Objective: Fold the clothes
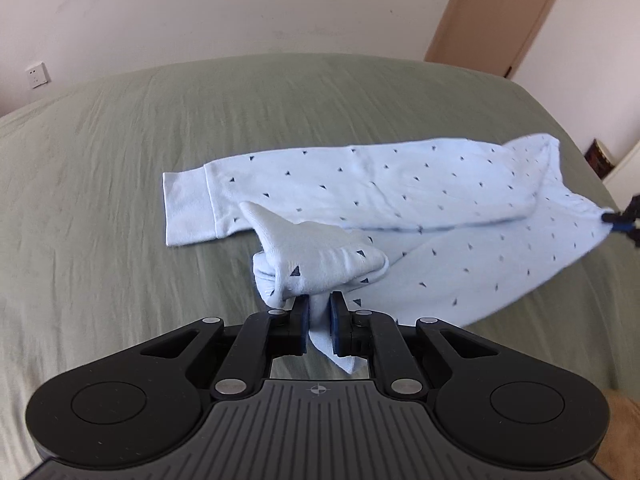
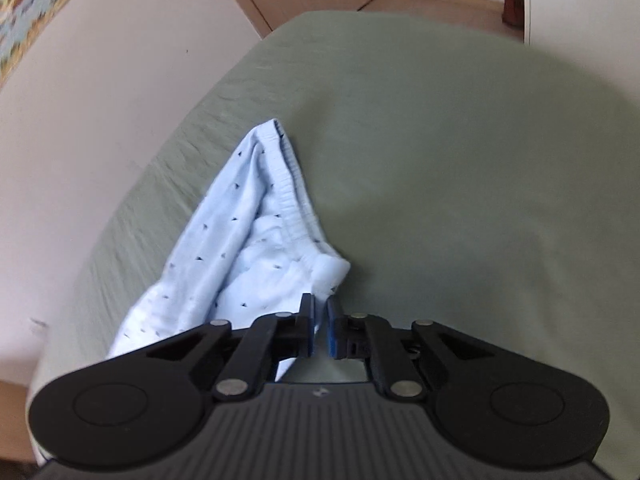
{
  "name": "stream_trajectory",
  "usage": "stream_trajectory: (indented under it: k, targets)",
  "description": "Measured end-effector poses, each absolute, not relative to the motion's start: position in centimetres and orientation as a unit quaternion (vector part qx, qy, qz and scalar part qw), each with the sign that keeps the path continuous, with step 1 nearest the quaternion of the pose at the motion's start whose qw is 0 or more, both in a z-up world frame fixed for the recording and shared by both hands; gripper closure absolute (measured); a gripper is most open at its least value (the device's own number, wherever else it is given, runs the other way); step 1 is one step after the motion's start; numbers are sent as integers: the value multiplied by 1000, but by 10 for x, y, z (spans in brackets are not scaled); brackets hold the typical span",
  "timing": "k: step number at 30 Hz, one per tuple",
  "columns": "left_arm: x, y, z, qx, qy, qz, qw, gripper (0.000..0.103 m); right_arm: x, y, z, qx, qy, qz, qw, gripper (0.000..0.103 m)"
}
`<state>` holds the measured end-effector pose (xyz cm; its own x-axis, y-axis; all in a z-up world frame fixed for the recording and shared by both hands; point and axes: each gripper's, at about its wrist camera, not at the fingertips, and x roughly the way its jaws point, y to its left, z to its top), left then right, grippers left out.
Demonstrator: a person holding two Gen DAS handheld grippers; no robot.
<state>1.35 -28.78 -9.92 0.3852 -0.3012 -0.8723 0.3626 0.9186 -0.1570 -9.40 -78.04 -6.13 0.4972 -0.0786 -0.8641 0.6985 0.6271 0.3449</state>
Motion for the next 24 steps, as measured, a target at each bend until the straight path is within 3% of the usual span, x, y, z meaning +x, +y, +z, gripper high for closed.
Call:
stream_trajectory:
  k: [7, 9, 11, 14, 16, 19, 24]
  targets:
    - [-4, -282, -133, 26, 558, -189, 808, 87, -90, -802, -92, 375, 462, -255, 762, 96]
    - [-4, -278, -134, 22, 562, -185, 806, 70, -99, -804, -101, 391, 462, -255, 754, 93]
    - [-5, -270, -130, 22, 557, -182, 810, 61, -107, -806, -101, 401, 460, -251, 751, 79]
    - [-1, -260, -121, 6, 551, -175, 816, 46, -114, -809, -94, 406, 455, -241, 756, 77]
    - [2, -257, -119, -7, 550, -168, 818, 46, -112, -811, -90, 407, 451, -238, 758, 75]
    - [10, -250, -123, -56, 557, -155, 814, 46, -110, -812, -86, 409, 449, -232, 760, 61]
    - [18, -244, -128, -85, 565, -142, 808, 45, -107, -812, -90, 405, 459, -233, 756, 60]
